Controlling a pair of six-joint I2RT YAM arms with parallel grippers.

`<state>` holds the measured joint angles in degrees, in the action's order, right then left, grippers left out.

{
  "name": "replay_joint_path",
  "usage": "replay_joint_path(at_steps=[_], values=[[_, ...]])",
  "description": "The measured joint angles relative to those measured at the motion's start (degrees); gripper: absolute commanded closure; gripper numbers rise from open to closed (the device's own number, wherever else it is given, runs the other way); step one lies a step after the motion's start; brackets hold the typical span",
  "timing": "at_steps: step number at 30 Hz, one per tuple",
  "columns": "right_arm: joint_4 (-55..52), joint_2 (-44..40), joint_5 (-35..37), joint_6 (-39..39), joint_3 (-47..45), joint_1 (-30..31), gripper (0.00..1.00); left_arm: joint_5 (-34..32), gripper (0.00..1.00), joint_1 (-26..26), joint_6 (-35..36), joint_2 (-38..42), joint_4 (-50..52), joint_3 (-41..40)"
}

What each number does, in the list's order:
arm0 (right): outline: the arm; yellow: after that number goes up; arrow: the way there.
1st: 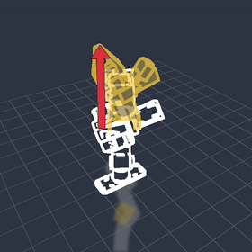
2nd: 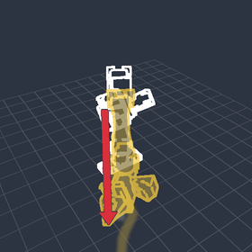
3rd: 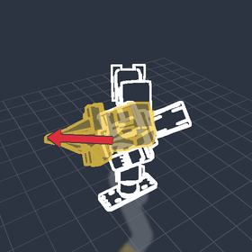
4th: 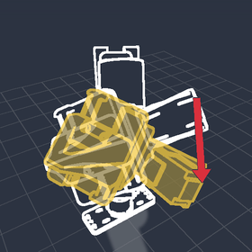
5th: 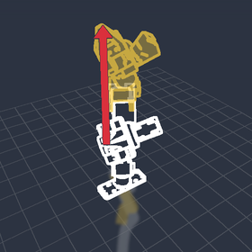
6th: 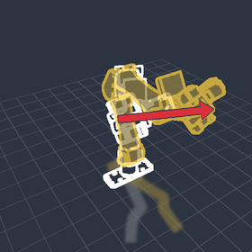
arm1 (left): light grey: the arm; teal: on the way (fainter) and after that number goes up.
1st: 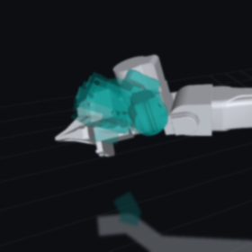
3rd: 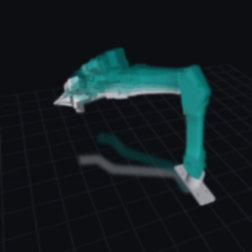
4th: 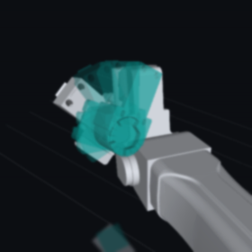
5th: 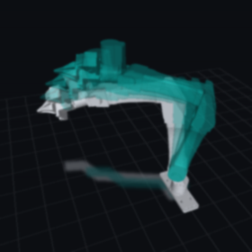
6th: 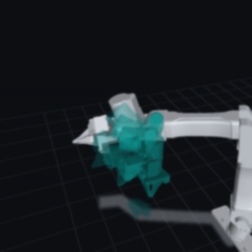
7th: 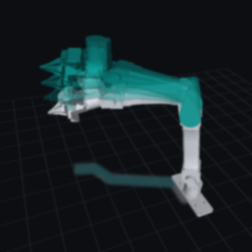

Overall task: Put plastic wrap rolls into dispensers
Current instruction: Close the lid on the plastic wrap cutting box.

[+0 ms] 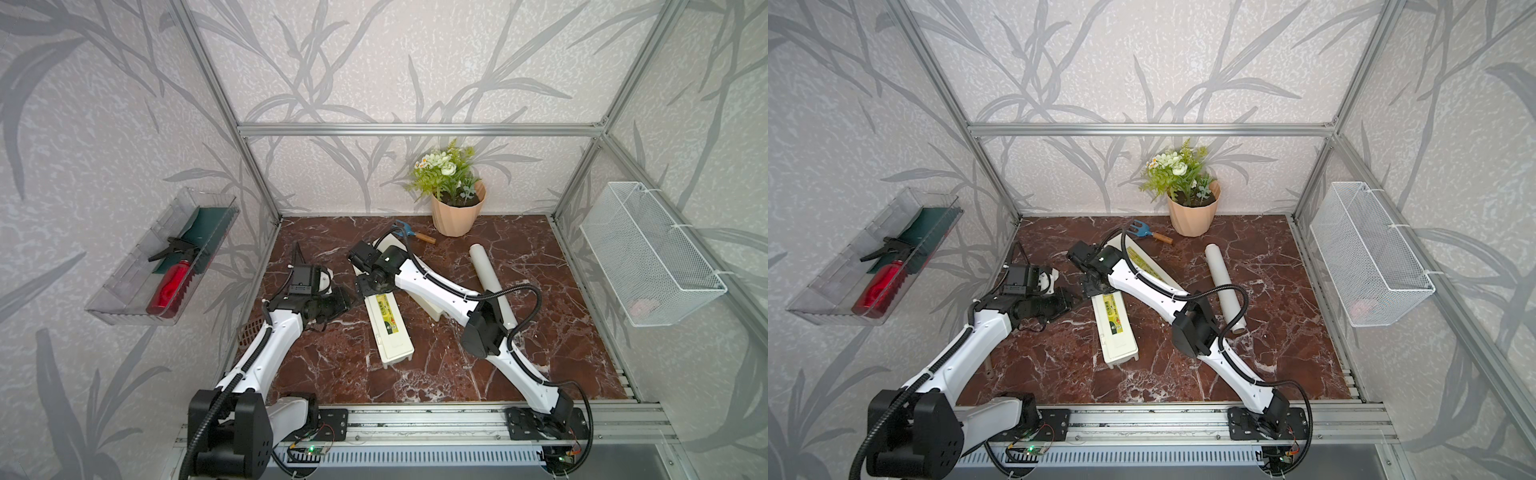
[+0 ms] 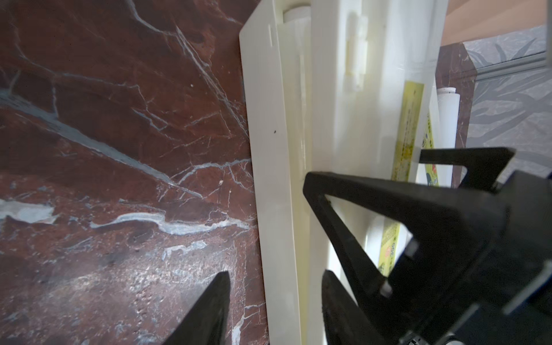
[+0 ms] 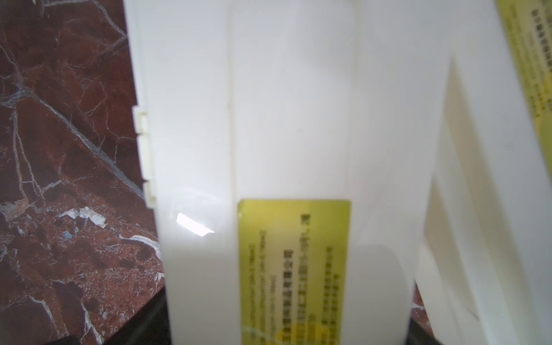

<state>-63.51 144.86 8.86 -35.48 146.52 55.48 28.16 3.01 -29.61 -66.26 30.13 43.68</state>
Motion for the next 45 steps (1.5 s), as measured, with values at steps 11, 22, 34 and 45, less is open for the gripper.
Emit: replay_joint_path(at_steps=[11,22,34,45], values=[[0.0,2.8,-0.4,-2.2,1.9,-0.7,0.01,-0.4,0.49,0.0,0.0,0.2,0.3,0.0],[0.5,2.8,-0.5,-2.1,2.4,-1.0,0.01,-0.2,0.49,0.0,0.0,0.0,0.2,0.0],[0.6,1.4,-2.6,3.1,1.0,-1.6,0.01,0.3,0.48,2.6,-0.6,-1.9,-0.2,0.0],[0.6,-4.3,-7.6,7.2,-5.7,-2.7,0.01,0.7,0.48,4.7,-2.6,-1.3,-2.3,-1.7]])
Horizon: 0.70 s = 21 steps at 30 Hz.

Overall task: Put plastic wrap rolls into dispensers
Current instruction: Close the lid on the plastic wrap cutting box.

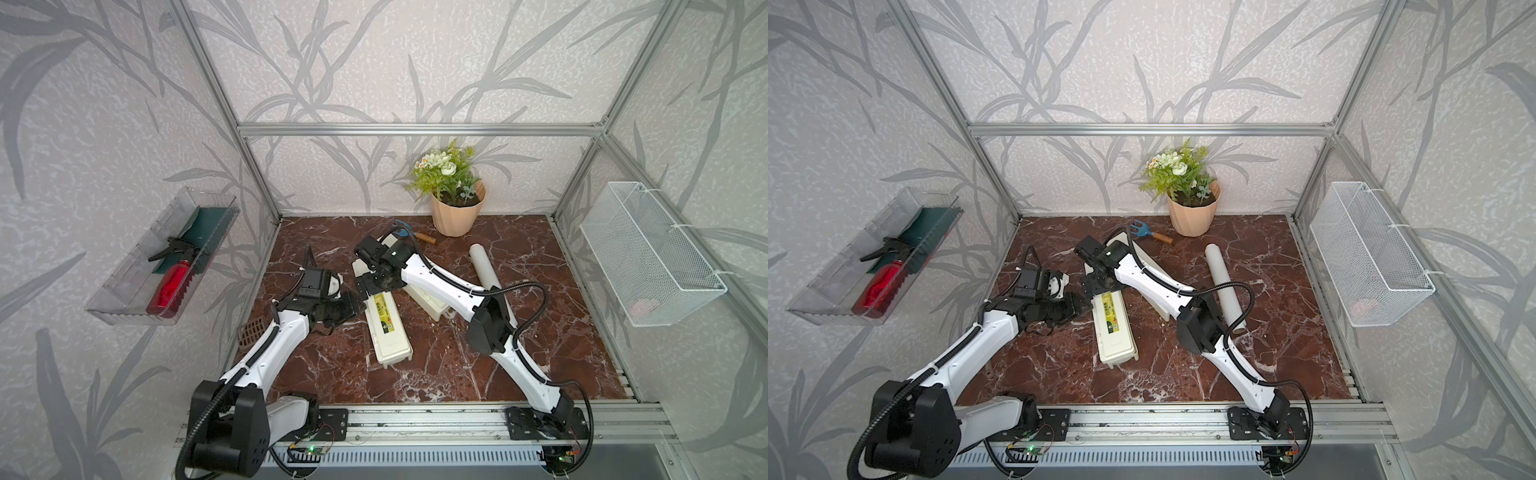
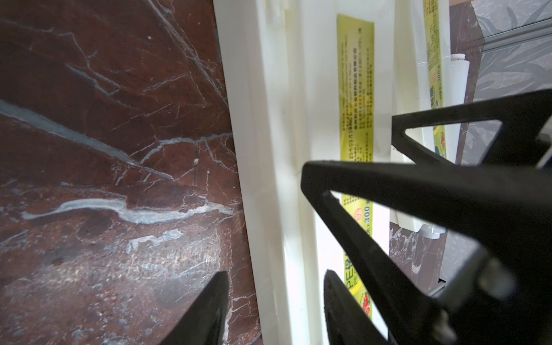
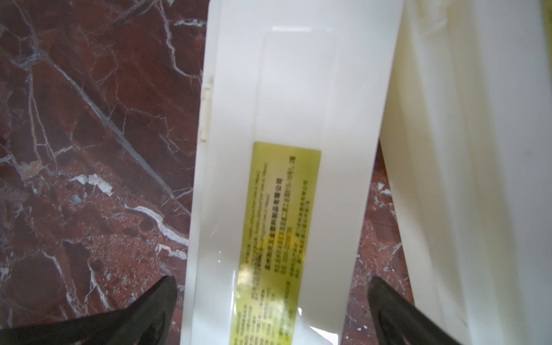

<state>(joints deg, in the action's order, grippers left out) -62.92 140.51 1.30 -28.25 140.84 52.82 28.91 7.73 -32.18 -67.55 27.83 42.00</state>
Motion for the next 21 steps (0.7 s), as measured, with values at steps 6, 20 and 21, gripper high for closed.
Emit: replay_joint_path(at_steps=[6,20,21], values=[[3.8,-7.9,-3.9,3.1,-12.4,-1.9,0.01,0.1,0.47,0.2,-1.5,1.4,-1.5,-0.1],[30.3,-33.2,-25.6,4.7,-56.1,-10.3,0.05,-0.9,0.46,4.9,-6.0,1.3,-5.3,-3.2],[31.5,-33.7,-27.1,4.8,-58.0,-10.3,0.06,-1.1,0.46,5.4,-6.3,1.1,-5.6,-3.4]])
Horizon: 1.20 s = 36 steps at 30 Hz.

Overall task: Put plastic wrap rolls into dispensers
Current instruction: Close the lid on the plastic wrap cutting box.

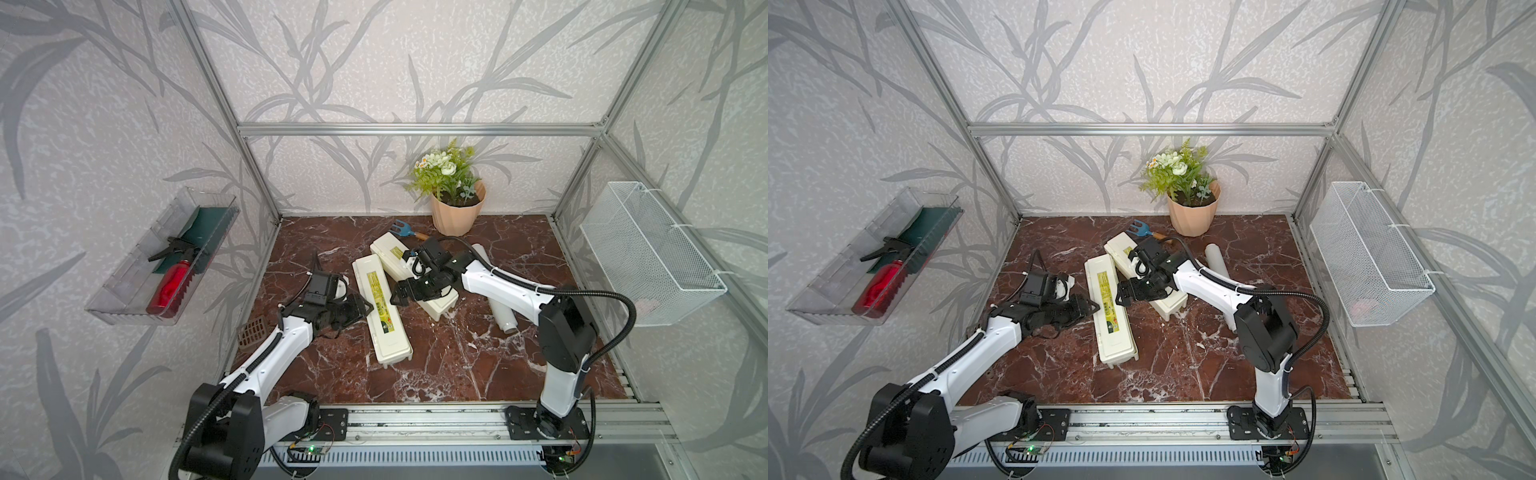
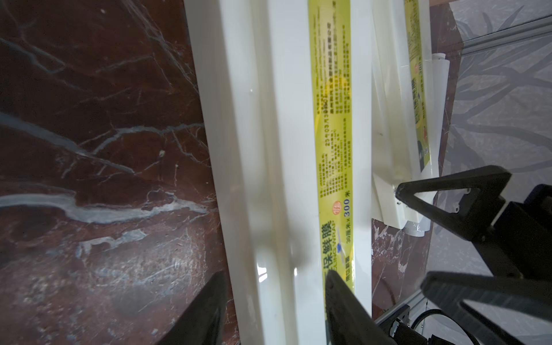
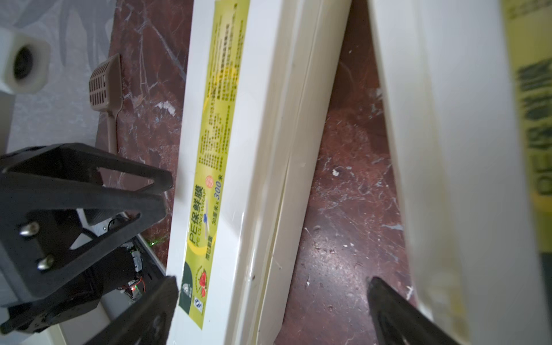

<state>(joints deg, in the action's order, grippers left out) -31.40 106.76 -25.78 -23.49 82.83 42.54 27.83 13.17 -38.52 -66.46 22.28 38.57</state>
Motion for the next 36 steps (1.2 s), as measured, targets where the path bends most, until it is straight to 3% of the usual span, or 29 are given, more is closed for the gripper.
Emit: replay_joint_path(at_steps=[6,13,20,24,30,36], values=[[7.2,-0.5,-8.1,0.5,-8.8,0.0,0.16,-1.5,0.46,2.7,-2.4,-0.3,-1.8,-1.6],[15.8,0.8,-15.3,-1.6,-11.6,0.0,0.32,-1.8,0.48,4.3,-4.3,-2.2,-6.1,-2.3],[20.8,2.5,-17.3,-5.1,-13.2,-0.6,0.47,-0.6,0.51,4.1,-5.5,-5.1,-9.4,-2.5],[24.6,2.5,-18.4,-8.2,-14.6,-1.5,0.60,-0.2,0.52,3.5,-5.2,-8.0,-10.7,-0.8],[27.4,4.2,-18.8,-11.3,-12.7,-2.0,0.63,-2.1,0.53,2.2,-2.1,-13.7,-10.7,4.9],[26.9,6.1,-17.1,-11.8,-9.7,-1.4,0.52,-3.7,0.53,1.0,1.1,-16.5,-10.9,8.2]])
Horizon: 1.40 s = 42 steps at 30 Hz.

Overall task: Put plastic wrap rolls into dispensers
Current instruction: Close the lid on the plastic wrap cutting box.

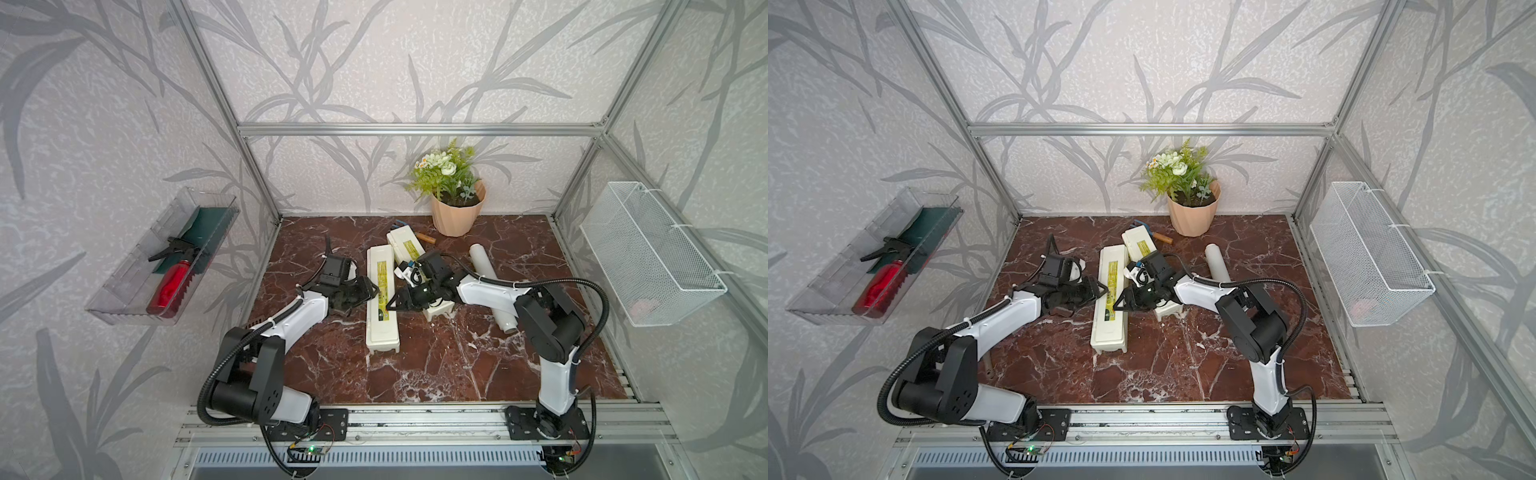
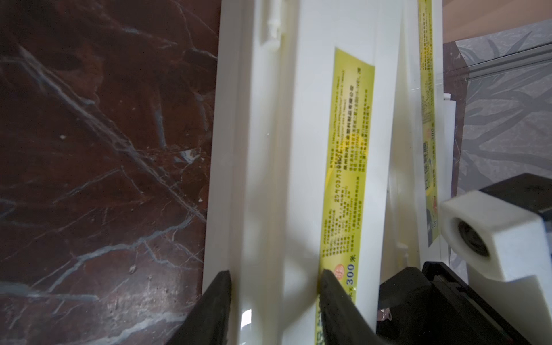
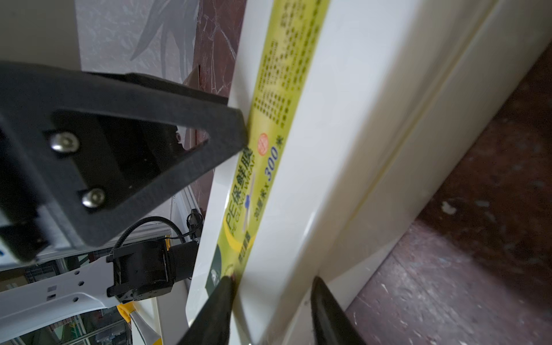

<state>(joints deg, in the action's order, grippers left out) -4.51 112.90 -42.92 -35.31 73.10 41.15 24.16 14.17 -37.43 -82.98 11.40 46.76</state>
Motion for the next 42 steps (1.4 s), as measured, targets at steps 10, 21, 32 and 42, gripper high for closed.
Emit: replay_joint_path(at_steps=[10,21,32,42], values=[[-1.8,-2.1,7.9,2.3,-0.9,2.6,0.48,0.7,0.51,0.6,0.6,5.2,-0.7,-5.6],[4.9,-5.2,9.4,-1.1,-7.5,4.1,0.48,2.4,0.51,0.8,2.6,5.1,1.6,-5.0],[-3.6,2.4,6.8,-1.7,5.0,6.8,0.56,-3.0,0.49,-1.3,2.7,9.8,6.2,-6.2],[0.7,3.9,8.0,0.3,4.5,8.3,0.32,-4.3,0.49,-4.7,1.5,13.3,7.5,-8.7]])
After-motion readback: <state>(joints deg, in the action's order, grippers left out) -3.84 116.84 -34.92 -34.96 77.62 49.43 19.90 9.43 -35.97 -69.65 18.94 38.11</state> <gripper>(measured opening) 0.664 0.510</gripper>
